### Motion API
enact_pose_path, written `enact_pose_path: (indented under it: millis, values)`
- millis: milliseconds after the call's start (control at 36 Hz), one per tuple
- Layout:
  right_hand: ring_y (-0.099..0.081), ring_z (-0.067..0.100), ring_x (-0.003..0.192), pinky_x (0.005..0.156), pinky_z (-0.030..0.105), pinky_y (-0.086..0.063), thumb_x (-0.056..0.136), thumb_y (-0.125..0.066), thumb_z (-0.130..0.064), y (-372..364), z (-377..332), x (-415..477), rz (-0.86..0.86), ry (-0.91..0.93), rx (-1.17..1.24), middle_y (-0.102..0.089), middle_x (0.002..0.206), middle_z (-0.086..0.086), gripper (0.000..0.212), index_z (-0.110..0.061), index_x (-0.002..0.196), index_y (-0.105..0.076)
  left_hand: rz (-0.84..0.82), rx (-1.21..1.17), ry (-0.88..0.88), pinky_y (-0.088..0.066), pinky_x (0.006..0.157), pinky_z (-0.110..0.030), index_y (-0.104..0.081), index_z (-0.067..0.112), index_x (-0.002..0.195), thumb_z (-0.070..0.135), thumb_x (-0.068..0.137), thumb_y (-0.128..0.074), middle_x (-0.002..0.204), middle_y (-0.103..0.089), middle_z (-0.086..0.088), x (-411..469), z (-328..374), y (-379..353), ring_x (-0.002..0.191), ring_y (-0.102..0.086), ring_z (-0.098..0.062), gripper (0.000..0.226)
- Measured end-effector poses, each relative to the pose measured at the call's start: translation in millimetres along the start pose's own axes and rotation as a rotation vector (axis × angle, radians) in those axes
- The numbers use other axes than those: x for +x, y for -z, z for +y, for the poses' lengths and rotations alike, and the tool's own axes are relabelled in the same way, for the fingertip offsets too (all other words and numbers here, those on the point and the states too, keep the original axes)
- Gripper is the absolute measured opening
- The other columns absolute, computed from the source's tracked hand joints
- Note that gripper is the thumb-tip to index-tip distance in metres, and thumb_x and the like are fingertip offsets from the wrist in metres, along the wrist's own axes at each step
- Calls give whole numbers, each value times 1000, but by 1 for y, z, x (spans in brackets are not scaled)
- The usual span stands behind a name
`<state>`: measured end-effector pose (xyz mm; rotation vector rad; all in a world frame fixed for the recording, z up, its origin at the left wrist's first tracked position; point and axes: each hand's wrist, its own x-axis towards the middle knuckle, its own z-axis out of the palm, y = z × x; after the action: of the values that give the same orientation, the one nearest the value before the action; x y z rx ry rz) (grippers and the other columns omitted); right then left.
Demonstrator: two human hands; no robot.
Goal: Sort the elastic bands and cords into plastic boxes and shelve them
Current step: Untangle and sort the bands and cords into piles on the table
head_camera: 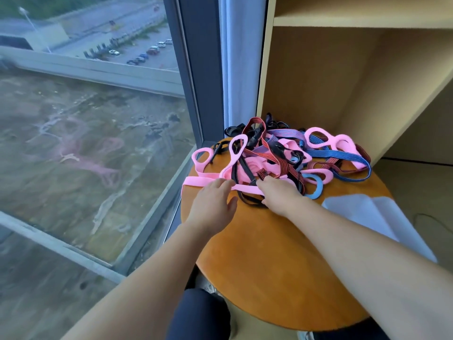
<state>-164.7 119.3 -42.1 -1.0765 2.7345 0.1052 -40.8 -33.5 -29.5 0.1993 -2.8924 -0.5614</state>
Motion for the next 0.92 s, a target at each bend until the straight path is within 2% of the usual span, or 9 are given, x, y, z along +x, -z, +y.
enact_pose_path:
  millis: [194, 333, 528, 639, 694, 722, 778, 833, 917]
  values:
    - [-45, 30, 77, 61, 36, -31, 92, -47, -11, 18, 2, -4, 111, -33, 194, -44, 106, 10, 4, -12, 89, -49, 5, -13, -6, -44, 83, -32, -53, 17, 133, 27, 95, -54, 130, -57, -1, 9, 3, 9, 115, -54, -23, 39]
    - [-46, 27, 84, 69, 33, -32, 97, -48, -18, 67, 3, -19, 252, 19, 387, -37, 97, 2, 10, -14, 89, -50, 41, -33, -43, -35, 71, -26, -53, 17, 130, 28, 95, -55, 127, -56, -2, 21, 18, 24, 110, -55, -22, 36]
    - [-48, 25, 85, 70, 32, -31, 98, -49, -20, 150, 3, -54, 419, 111, 437, -45, 98, 7, 19, -5, 101, -61, 96, -98, -88, -34, 82, -24, -47, 20, 139, 28, 95, -57, 134, -54, -1, 40, 43, 50, 119, -52, -21, 46]
    - [-50, 24, 84, 74, 32, -38, 100, -46, -20, 189, 8, -77, 529, 150, 460, -47, 98, 7, 21, -7, 102, -62, 94, -142, -123, -38, 81, -25, -36, 25, 145, 33, 96, -57, 133, -53, 2, 49, 61, 62, 105, -57, -14, 54]
    - [-50, 21, 80, 72, 29, -36, 100, -46, -19, 204, 11, -87, 586, 161, 466, -46, 96, 6, 21, -6, 101, -62, 166, -154, -121, -39, 72, -25, -43, 25, 133, 33, 96, -56, 118, -56, 5, 52, 72, 68, 92, -56, -10, 40]
    - [-49, 20, 77, 70, 28, -33, 100, -46, -19, 209, 12, -91, 610, 164, 475, -46, 96, 6, 22, -4, 101, -63, 244, -173, -95, -37, 65, -24, -48, 25, 116, 33, 94, -57, 104, -55, 8, 55, 77, 71, 84, -57, -12, 25]
    - [-49, 20, 78, 67, 25, -31, 100, -47, -18, 217, 16, -100, 654, 171, 498, -46, 96, 6, 22, -3, 102, -63, 382, -254, -11, -29, 54, -25, -39, 28, 90, 35, 90, -62, 83, -43, 13, 59, 86, 81, 66, -47, -10, 24]
    - [-48, 19, 79, 65, 23, -34, 100, -47, -18, 222, 19, -107, 691, 181, 518, -47, 95, 4, 22, -5, 104, -64, 396, -283, -31, -32, 55, -24, -35, 31, 90, 38, 86, -66, 84, -39, 14, 62, 95, 88, 67, -44, -8, 31]
    - [-46, 10, 75, 65, 14, -33, 100, -50, -21, 225, 21, -114, 714, 201, 535, -46, 90, -1, 20, -9, 109, -64, 291, -337, -204, -43, 70, -24, -46, 30, 107, 24, 95, -54, 94, -48, 15, 59, 109, 97, 85, -54, -10, 16]
